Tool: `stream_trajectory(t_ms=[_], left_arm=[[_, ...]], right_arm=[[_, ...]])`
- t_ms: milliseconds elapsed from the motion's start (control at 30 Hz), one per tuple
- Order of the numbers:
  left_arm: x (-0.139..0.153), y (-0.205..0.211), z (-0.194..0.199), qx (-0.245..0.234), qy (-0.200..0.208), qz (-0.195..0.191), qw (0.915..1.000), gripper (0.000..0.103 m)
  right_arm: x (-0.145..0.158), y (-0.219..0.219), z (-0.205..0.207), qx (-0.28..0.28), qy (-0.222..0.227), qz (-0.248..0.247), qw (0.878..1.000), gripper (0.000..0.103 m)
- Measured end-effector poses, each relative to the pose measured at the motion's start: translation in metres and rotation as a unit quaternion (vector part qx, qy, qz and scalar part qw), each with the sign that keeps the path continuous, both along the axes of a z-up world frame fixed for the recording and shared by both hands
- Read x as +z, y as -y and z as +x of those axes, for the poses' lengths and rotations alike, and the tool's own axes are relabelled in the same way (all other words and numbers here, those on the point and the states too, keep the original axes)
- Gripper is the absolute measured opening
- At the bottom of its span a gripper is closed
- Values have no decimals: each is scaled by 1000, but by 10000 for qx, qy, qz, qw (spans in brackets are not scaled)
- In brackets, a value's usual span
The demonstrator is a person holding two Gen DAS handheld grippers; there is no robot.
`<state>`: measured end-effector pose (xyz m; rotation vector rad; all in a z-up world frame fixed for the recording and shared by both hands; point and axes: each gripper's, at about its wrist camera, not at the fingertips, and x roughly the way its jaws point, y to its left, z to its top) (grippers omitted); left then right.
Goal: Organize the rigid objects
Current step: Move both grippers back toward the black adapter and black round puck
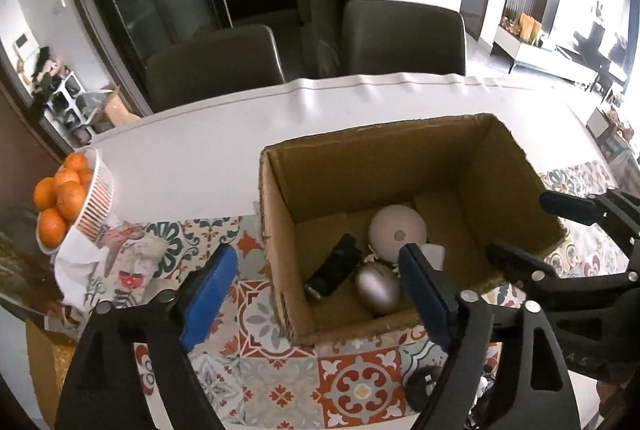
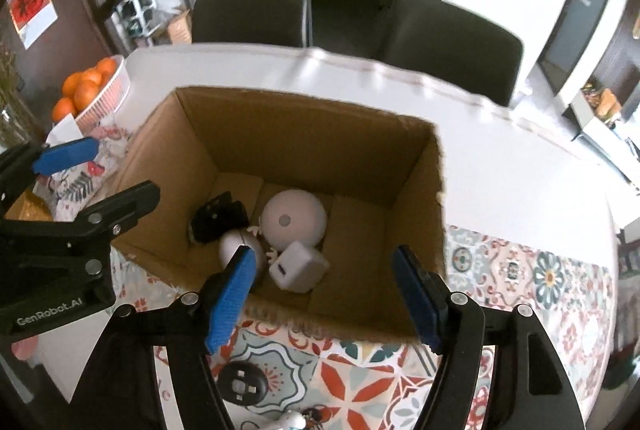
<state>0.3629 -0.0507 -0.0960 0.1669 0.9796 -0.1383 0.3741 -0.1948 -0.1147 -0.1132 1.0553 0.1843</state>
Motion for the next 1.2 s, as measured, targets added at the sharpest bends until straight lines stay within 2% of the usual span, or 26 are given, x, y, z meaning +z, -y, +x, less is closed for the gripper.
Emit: stream_trajectory(t_ms=[167,467,700,833,1200], left_arm=[[13,2,-25,8,296,29,9996,93],[24,12,-71,-34,583,104,9982,98],[13,16,-99,41,381,-69,9992,98],[0,18,-110,42,117,-184,9998,98],[-37,23,-129,32,-303,60,9995,98]], right_arm=[[19,5,-29,-272,408,-26,9988,73],[29,18,-78,-526,650,1,9965,73],[20,27,-110,-664,578,42,9961,73],[11,31,-122,-709,466,59,9964,73],[-26,30,-145,-608,-50,1,9981,73]])
